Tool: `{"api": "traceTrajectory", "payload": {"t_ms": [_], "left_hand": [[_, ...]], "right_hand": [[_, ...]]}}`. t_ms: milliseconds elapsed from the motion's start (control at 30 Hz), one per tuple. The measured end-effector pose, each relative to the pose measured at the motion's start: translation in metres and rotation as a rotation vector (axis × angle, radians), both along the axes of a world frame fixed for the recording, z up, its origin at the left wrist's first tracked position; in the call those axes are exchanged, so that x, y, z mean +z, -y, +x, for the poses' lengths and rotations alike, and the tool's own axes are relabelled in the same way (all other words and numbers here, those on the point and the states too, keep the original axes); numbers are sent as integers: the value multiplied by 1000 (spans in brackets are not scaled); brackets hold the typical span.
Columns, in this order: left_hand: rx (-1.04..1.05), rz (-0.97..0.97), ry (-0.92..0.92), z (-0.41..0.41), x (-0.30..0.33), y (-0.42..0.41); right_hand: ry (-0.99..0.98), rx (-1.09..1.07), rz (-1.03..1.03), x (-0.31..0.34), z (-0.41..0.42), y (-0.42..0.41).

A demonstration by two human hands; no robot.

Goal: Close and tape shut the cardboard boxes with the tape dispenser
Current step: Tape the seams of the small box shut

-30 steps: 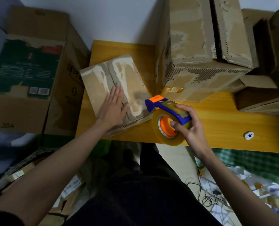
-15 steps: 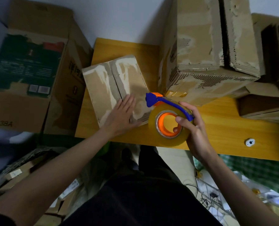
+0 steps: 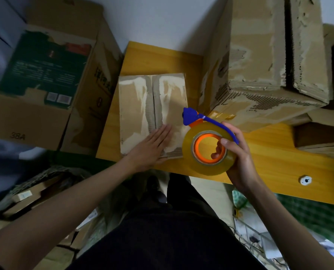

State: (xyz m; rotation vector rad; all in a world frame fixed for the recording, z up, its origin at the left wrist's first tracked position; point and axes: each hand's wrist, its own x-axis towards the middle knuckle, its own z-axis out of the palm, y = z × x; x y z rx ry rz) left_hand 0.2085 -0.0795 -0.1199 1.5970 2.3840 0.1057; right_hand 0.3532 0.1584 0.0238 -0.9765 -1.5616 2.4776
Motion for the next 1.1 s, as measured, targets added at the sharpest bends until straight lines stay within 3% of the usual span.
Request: {"api": "traceTrajectory", "payload": {"t_ms": [100, 233, 333, 467, 633, 1100], "left_hand": [[85, 17, 147, -11, 11, 1], [427, 95, 27, -61, 25, -25], [555, 27, 42, -116, 34, -51], [549, -30, 183, -172, 43, -72], [668, 146, 504, -202, 52, -78], [783, 248, 567, -157, 33, -66]], "right_hand": [[2, -1, 0, 0, 0, 1], [-4, -16, 22, 3, 2, 1], [-10, -7, 46, 2, -1, -2], [7, 28, 102, 1, -10, -9], [19, 57, 148, 0, -12, -16], [45, 49, 140, -6, -12, -27]]}}
